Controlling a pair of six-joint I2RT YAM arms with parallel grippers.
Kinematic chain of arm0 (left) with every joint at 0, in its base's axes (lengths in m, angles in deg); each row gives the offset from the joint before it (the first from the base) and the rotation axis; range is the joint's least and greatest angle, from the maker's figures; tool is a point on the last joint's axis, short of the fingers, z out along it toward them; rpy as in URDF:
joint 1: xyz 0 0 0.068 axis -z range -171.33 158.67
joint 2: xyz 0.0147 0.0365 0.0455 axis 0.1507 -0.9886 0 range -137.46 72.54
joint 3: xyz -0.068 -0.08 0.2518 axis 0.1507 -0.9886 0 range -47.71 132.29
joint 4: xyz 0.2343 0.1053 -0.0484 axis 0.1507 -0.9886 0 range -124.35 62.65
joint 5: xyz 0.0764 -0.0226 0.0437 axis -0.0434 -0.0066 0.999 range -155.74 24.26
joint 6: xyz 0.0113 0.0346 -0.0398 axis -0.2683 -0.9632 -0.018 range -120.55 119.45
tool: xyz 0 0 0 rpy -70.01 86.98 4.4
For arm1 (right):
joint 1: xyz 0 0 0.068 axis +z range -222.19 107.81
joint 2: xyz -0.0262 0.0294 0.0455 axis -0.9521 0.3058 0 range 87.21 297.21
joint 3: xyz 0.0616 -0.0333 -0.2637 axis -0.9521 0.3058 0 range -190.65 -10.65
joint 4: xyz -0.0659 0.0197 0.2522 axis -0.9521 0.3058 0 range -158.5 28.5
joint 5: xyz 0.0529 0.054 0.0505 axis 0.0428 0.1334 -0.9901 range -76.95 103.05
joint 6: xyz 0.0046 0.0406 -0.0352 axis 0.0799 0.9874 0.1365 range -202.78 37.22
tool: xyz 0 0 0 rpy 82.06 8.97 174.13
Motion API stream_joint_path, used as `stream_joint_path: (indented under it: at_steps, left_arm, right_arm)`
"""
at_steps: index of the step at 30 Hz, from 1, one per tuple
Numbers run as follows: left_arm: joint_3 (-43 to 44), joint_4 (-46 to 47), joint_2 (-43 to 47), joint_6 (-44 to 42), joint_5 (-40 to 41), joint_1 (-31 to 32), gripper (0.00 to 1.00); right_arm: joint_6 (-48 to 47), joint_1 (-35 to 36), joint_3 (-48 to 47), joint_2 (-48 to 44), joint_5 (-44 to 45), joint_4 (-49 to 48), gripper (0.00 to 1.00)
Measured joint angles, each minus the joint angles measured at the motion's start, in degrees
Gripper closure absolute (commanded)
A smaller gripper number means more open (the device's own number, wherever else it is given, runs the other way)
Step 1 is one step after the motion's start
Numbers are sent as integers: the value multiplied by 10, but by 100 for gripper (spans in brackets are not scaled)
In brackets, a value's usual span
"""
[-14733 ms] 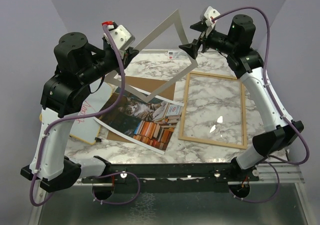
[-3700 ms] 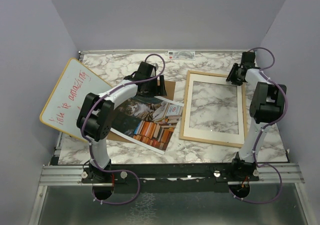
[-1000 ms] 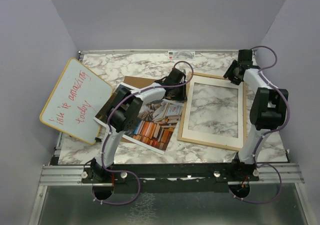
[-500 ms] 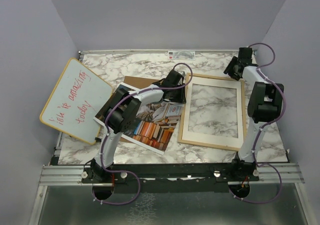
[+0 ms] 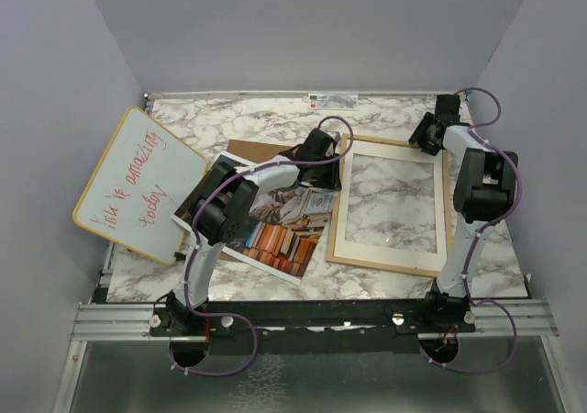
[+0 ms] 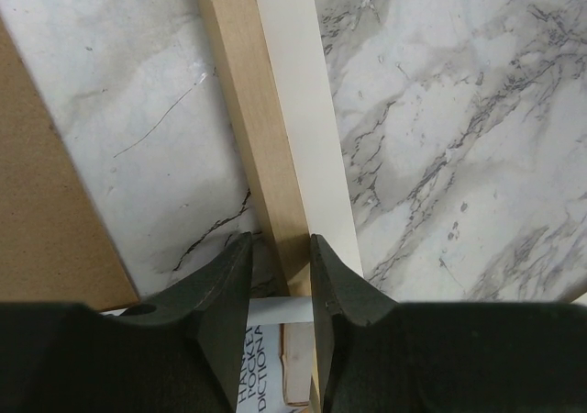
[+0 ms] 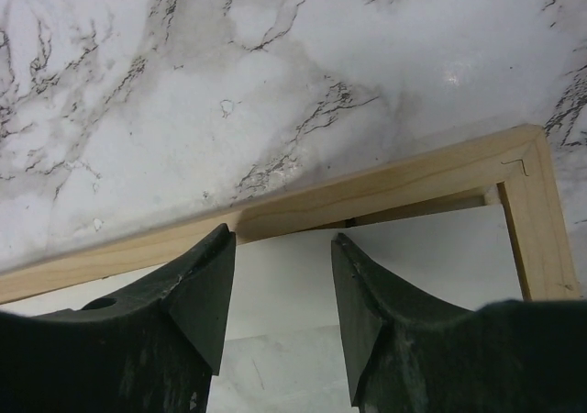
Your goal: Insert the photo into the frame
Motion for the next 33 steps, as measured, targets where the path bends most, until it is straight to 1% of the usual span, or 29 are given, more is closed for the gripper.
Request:
stream_joint_path:
  at_steps: [6,10,21,26,30,33]
  left_arm:
    - [-2,1,1,-2,-3,0,67]
    - [-2,1,1,-3,-5,-1,67]
    - [-2,1,1,-4,-7,-1,66]
    - [4,-10,1,-4,-15,-1,62]
    - [23,-32,3,-4,-21,-1,56]
    - [36,-46,21,-5,-21,-2,54]
  right_arm:
    - [1,0,0,1,-2,-1,44]
    - [3,-1,0,1,-3,0,34]
    - [9,-13,5,0,-15,0,33]
    - [9,-21,4,-14,-46,15,34]
    - [14,-22,13,-66,-91,28,35]
    - [21,-17,37,-132,-132,27,35]
